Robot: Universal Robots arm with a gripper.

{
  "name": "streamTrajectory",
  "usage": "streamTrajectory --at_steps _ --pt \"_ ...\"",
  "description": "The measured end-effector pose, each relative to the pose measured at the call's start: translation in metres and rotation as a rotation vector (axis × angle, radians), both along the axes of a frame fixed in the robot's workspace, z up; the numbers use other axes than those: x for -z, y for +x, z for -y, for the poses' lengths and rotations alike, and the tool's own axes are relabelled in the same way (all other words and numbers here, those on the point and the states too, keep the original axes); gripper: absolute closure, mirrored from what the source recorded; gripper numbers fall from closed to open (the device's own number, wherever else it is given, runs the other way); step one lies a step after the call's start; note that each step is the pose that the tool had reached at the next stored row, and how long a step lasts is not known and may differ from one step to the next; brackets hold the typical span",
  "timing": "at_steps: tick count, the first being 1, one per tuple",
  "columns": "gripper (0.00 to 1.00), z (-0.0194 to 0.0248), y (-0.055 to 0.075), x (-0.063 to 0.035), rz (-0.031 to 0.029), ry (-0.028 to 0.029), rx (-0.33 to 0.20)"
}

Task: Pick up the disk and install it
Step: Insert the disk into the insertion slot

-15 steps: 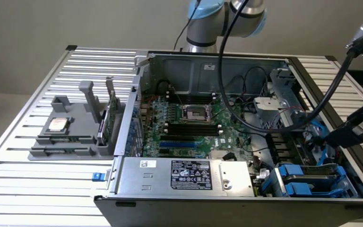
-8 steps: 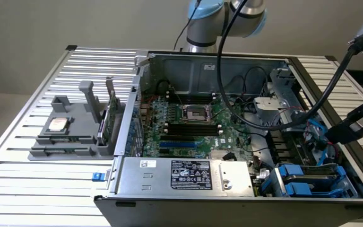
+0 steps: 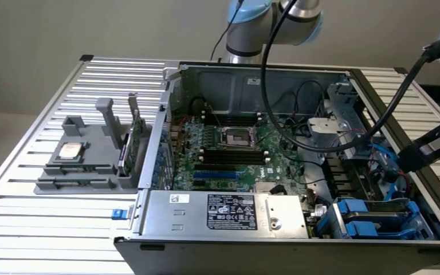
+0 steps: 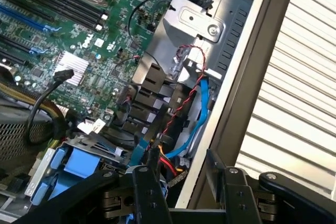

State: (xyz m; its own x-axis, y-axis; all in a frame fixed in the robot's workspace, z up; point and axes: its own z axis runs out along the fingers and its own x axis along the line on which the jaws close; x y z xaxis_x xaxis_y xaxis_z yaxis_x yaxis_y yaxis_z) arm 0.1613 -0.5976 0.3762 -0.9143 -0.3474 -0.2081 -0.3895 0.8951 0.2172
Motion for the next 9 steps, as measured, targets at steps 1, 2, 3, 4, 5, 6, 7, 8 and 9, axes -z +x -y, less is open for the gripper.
streamTrajectory --at_steps 1,2,3,4,5,6,7,8,9 --pt "0.52 0.0000 0.0000 0.0004 -0.0001 -0.0001 0.015" --pt "0.52 0.0000 0.0001 0.0012 -0.0007 -0.0003 0.025" --pt "0.52 0.0000 0.0001 0.0019 -0.0035 -0.0006 0.032" --pt "0.52 0.0000 0.0000 0.0024 -0.0090 -0.0009 0.036" --pt "0.52 -0.0001 -0.0004 0.0029 -0.0161 -0.0012 0.038" --pt "0.52 0.0000 -0.0011 0.0035 -0.0245 -0.0015 0.040" --pt "0.52 0.0000 -0.0016 0.0042 -0.0307 -0.0018 0.042" --pt "0.52 0.0000 -0.0022 0.0049 -0.0356 -0.0021 0.044" --pt "0.52 0.0000 -0.0027 0.0057 -0.0394 -0.0025 0.047"
